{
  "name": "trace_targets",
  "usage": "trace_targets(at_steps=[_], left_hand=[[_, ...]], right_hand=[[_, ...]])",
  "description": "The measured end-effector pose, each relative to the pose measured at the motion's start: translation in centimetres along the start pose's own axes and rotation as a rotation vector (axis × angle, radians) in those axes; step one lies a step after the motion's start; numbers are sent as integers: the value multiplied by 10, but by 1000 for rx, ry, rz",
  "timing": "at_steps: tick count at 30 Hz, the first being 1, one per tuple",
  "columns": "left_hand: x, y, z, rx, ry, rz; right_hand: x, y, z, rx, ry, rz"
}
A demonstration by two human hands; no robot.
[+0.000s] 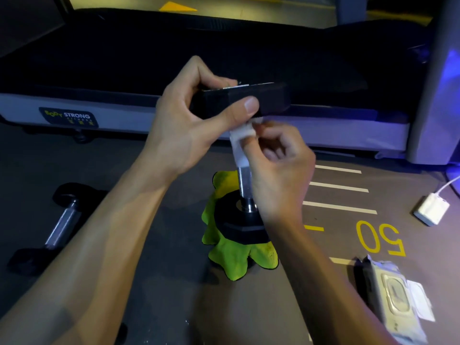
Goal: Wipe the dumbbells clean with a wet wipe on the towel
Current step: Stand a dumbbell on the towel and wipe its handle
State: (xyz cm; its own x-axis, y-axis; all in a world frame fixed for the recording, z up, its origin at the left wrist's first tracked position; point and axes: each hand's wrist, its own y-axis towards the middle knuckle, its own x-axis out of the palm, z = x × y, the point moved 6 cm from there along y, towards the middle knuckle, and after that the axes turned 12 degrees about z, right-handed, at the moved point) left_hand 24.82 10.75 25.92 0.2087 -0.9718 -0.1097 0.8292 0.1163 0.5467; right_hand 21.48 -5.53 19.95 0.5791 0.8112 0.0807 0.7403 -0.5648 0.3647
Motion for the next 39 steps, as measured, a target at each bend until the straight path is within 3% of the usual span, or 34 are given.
trace_targets(at_steps=[4, 9, 14, 18, 20, 26, 30, 32, 35, 39], left_hand=[[-5, -3, -1, -2, -24, 14], [-2, -5, 2, 14, -4, 13], [-7, -4, -3, -15, -11, 36], [-3, -6, 1, -14, -19, 21], [-2, -5, 2, -16, -21, 19], [0, -8, 3, -6, -25, 33], [10, -8, 9, 10, 6, 12], [13, -8, 11, 11, 17, 13], [20, -10, 13, 5, 39, 3], [30, -12, 19, 39, 49, -10]], right_hand=[[-13, -15, 0, -92, -100, -62], [-1, 3, -22, -360, -251, 22], [-16, -28, -10, -530, -402, -254], [-2, -3, -28, -618, -407, -150], [-2, -7, -26, -627, -401, -159], [-29, -20, -8, -696, -491, -407], [-16, -3, -27, -729, -526, -394], [-18, -17, -22, -708, -572, -527], [-26, -42, -8, -626, -792, -721], [-5, -55, -20, -591, -1097, -780]])
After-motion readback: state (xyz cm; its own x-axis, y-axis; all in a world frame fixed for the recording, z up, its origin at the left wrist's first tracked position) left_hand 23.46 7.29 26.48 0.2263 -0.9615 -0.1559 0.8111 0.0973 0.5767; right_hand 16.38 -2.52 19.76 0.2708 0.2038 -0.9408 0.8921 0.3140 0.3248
